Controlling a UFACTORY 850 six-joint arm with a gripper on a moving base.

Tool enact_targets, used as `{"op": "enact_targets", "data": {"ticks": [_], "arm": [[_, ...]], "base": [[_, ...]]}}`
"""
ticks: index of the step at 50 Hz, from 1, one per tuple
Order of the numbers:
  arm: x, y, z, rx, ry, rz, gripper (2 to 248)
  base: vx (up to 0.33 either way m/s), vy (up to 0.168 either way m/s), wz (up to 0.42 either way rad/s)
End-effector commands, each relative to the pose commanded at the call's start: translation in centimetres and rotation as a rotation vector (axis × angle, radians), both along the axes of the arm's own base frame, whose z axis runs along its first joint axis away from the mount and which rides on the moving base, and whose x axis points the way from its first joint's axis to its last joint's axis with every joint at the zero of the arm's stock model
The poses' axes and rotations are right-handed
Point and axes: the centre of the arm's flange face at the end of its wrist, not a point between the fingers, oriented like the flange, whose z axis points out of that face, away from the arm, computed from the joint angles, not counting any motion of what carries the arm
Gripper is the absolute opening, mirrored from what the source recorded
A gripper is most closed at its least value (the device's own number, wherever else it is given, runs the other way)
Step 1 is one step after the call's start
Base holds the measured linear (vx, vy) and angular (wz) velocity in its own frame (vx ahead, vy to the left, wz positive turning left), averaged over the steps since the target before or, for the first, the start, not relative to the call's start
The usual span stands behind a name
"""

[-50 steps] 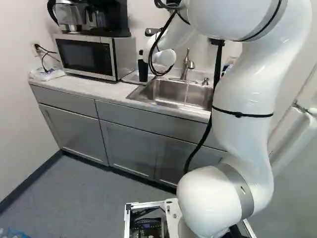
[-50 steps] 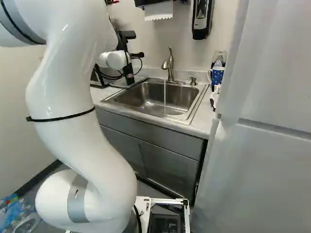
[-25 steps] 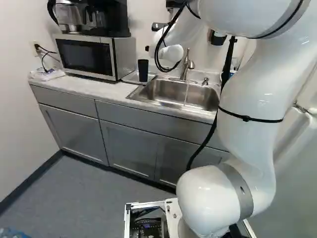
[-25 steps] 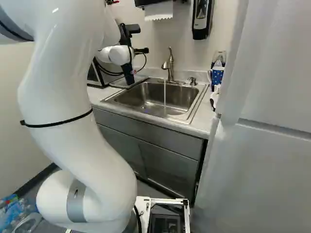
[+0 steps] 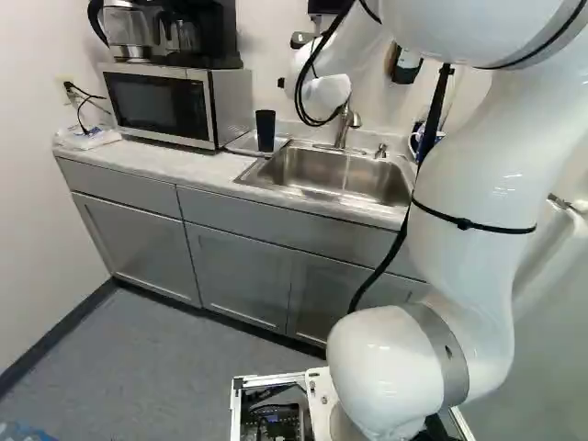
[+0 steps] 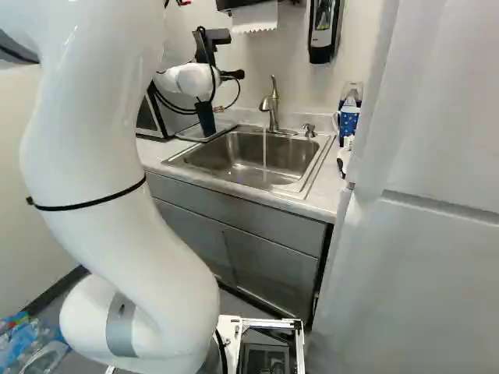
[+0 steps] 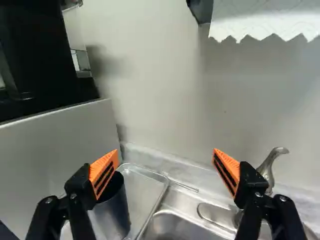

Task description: Rinse the cup and place it in the tray

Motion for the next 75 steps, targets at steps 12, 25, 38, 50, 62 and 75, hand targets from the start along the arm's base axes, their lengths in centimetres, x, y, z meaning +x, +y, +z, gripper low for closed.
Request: {"op": "enact_targets", "data": {"ticks": [12, 25, 38, 50, 62, 75], "arm": [[0.0, -1.5, 1.1, 0.001, -0.001, -0.024, 247], [0.0, -3.3, 2.4, 0.001, -0.010, -0.053, 247], [0.3, -5.2, 3.7, 0.002, -0.019, -0.084, 247], [0.6, -6.9, 4.2, 0.002, -0.011, -0.112, 247], [1.4, -8.7, 3.9, 0.003, 0.013, -0.138, 247], [3.0, -10.3, 3.6, 0.005, 0.028, -0.161, 247]], "base": [[0.000, 0.000, 0.000], [0.000, 0.000, 0.000], [0.000, 0.000, 0.000], [0.000, 0.000, 0.000], [0.000, 0.000, 0.000], [0.000, 0.000, 0.000]]}}
